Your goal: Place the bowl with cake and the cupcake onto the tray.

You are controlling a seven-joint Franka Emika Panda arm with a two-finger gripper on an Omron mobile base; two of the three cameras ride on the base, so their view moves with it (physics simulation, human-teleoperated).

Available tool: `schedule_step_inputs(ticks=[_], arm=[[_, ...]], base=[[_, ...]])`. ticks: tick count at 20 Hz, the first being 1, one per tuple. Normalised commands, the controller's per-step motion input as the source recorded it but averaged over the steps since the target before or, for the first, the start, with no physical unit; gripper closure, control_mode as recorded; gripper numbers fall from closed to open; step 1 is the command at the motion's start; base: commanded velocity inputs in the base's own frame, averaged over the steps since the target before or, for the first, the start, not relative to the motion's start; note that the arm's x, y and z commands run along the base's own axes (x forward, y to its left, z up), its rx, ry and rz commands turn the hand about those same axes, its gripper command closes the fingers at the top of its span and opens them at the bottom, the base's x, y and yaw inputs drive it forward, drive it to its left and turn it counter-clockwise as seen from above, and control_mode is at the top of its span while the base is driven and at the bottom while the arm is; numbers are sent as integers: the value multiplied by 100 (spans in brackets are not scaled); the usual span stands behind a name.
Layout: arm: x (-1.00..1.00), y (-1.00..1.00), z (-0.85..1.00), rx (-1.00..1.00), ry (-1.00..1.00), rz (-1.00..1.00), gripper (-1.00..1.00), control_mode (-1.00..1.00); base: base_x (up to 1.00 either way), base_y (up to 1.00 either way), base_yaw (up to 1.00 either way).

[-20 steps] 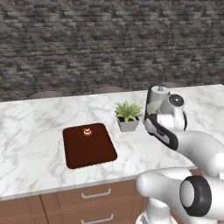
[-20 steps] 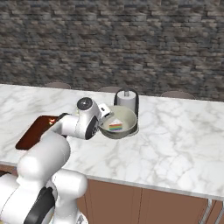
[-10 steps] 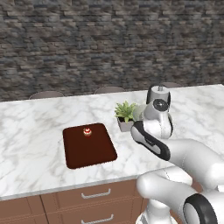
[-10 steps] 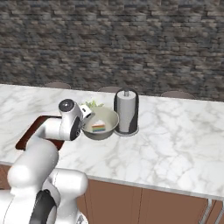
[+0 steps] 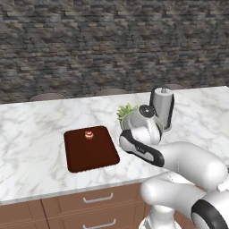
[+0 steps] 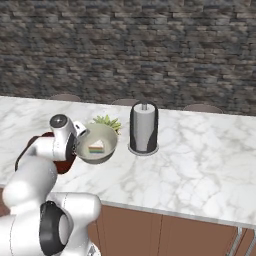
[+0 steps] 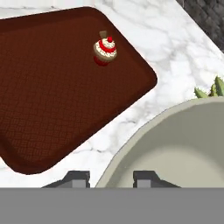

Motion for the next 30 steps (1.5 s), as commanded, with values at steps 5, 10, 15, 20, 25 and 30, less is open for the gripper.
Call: schedule_step_inputs(ticks=[5,10,15,20,25,30], arm=[[-1,73,0,0,2,11,100,-100],[-9,67,6,0,0,9,100,-100],[-1,66,8,0,0,9,100,-100],[0,65,3,0,0,9,100,-100],[0,51,0,0,4,7,100,-100],[0,27,-5,-1,7,5,100,-100]], base=[[0,0,0],[0,0,0],[0,0,0],[0,0,0],[0,0,0],[0,0,0]])
